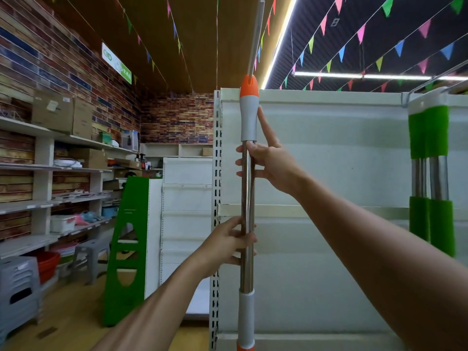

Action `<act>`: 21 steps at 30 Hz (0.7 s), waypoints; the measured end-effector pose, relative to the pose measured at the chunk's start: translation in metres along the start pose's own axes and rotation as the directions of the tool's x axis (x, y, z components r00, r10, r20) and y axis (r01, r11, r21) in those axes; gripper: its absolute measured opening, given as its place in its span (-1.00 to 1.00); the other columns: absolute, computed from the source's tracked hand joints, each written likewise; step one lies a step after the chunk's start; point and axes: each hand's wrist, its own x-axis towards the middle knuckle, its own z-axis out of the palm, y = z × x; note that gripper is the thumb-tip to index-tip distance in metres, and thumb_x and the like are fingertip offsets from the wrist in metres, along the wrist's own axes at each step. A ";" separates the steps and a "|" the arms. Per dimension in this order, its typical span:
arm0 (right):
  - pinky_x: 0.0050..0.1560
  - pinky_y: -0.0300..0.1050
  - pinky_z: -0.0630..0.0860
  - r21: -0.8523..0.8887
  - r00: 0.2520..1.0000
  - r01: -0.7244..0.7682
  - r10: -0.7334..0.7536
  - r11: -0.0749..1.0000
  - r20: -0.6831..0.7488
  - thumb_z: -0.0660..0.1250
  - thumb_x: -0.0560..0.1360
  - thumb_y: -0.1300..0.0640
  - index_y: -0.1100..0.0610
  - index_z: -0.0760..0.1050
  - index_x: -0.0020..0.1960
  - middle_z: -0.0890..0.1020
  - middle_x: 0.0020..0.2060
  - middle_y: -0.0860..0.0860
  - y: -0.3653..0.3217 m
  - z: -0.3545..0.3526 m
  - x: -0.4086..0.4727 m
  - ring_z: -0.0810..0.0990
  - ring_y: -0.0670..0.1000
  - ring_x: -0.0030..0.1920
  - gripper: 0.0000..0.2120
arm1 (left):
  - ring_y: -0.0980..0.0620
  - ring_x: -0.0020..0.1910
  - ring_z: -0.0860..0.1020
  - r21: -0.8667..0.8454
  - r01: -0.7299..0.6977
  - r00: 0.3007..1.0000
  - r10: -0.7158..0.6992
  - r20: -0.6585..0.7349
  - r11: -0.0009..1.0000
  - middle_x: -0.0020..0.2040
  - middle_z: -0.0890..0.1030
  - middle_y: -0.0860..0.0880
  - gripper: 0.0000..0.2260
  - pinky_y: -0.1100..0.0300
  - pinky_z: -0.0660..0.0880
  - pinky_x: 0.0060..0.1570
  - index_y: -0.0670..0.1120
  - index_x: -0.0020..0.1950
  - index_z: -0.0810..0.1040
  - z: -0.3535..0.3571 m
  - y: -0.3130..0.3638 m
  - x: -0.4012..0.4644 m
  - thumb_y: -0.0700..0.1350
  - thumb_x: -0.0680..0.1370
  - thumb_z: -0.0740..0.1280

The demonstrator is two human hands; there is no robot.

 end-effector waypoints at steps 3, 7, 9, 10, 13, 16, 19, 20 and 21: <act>-0.06 0.08 0.64 -0.035 1.000 0.004 -0.005 0.999 -0.025 0.16 0.61 0.24 -0.33 -0.01 0.47 0.53 0.03 0.21 0.008 0.000 0.009 0.58 0.14 -0.05 -0.34 | -0.13 -0.02 0.66 -0.014 0.004 1.000 -0.004 -0.030 1.000 -0.02 0.63 -0.07 -0.83 -0.07 0.61 0.00 -0.02 0.14 0.51 0.000 -0.007 0.009 -0.17 0.56 0.32; -0.08 0.07 0.64 -0.054 0.999 -0.007 0.005 0.999 -0.040 0.15 0.61 0.25 -0.32 -0.01 0.48 0.53 0.04 0.23 0.019 -0.003 0.020 0.59 0.13 -0.07 -0.34 | -0.14 0.07 0.61 -0.010 0.003 0.999 -0.004 -0.053 1.000 0.08 0.59 -0.12 -0.81 -0.05 0.61 0.01 0.09 0.14 0.53 -0.001 -0.013 0.020 -0.14 0.56 0.32; -0.10 0.04 0.65 -0.049 0.999 -0.012 0.010 0.999 -0.037 0.15 0.61 0.24 -0.31 -0.02 0.48 0.53 0.03 0.22 0.024 -0.005 0.024 0.60 0.12 -0.07 -0.35 | -0.13 0.10 0.58 -0.012 0.009 0.999 -0.010 -0.051 1.000 0.11 0.57 -0.14 -0.79 -0.04 0.61 0.00 0.11 0.15 0.54 -0.002 -0.014 0.024 -0.12 0.55 0.34; -0.10 0.04 0.64 -0.047 0.999 -0.014 0.012 0.999 -0.036 0.15 0.61 0.24 -0.30 -0.02 0.49 0.54 0.03 0.21 0.026 -0.006 0.026 0.60 0.12 -0.07 -0.35 | -0.13 0.11 0.57 -0.014 0.011 0.999 -0.012 -0.052 1.000 0.10 0.57 -0.13 -0.79 -0.05 0.61 0.00 0.10 0.15 0.54 -0.003 -0.015 0.026 -0.12 0.55 0.34; -0.10 0.06 0.64 -0.041 0.999 -0.011 0.009 0.999 -0.046 0.15 0.61 0.23 -0.28 -0.01 0.49 0.54 0.03 0.20 0.034 -0.008 0.030 0.60 0.12 -0.07 -0.36 | -0.17 0.11 0.57 -0.008 0.003 0.998 -0.003 -0.069 1.000 0.06 0.57 -0.13 -0.80 -0.07 0.61 0.00 0.11 0.14 0.54 -0.004 -0.020 0.032 -0.14 0.56 0.32; -0.14 0.02 0.65 -0.046 0.998 0.000 -0.003 0.999 -0.066 0.15 0.62 0.21 -0.27 0.00 0.50 0.54 0.05 0.21 0.043 -0.008 0.035 0.60 0.11 -0.08 -0.38 | -0.16 0.05 0.59 -0.006 -0.012 0.996 0.011 -0.088 1.000 -0.02 0.55 -0.12 -0.80 -0.04 0.62 -0.04 0.12 0.13 0.52 -0.004 -0.025 0.039 -0.14 0.57 0.31; -0.15 -0.02 0.65 -0.052 0.997 0.009 -0.012 0.999 -0.070 0.15 0.62 0.21 -0.26 -0.01 0.50 0.54 0.07 0.22 0.049 -0.009 0.039 0.60 0.10 -0.08 -0.39 | -0.10 0.00 0.60 -0.005 -0.006 0.991 0.005 -0.131 1.000 0.01 0.56 -0.14 -0.73 -0.01 0.63 -0.06 0.08 0.23 0.45 -0.004 -0.030 0.045 -0.12 0.56 0.33; -0.15 -0.02 0.65 -0.053 0.997 0.012 -0.016 0.998 -0.070 0.15 0.62 0.21 -0.27 -0.01 0.50 0.55 0.05 0.21 0.050 -0.010 0.041 0.60 0.10 -0.08 -0.39 | -0.10 0.00 0.61 0.004 -0.007 0.989 0.007 -0.144 1.000 0.03 0.56 -0.15 -0.70 -0.03 0.62 -0.05 0.07 0.26 0.43 -0.005 -0.032 0.048 -0.11 0.55 0.34; -0.15 -0.01 0.65 -0.055 0.998 0.016 -0.020 0.998 -0.068 0.15 0.62 0.21 -0.27 -0.01 0.50 0.55 0.04 0.20 0.051 -0.010 0.042 0.60 0.10 -0.07 -0.38 | -0.11 0.01 0.61 0.015 -0.008 0.988 0.010 -0.155 1.000 0.04 0.57 -0.15 -0.68 -0.05 0.62 -0.03 0.07 0.28 0.42 -0.005 -0.034 0.050 -0.11 0.55 0.35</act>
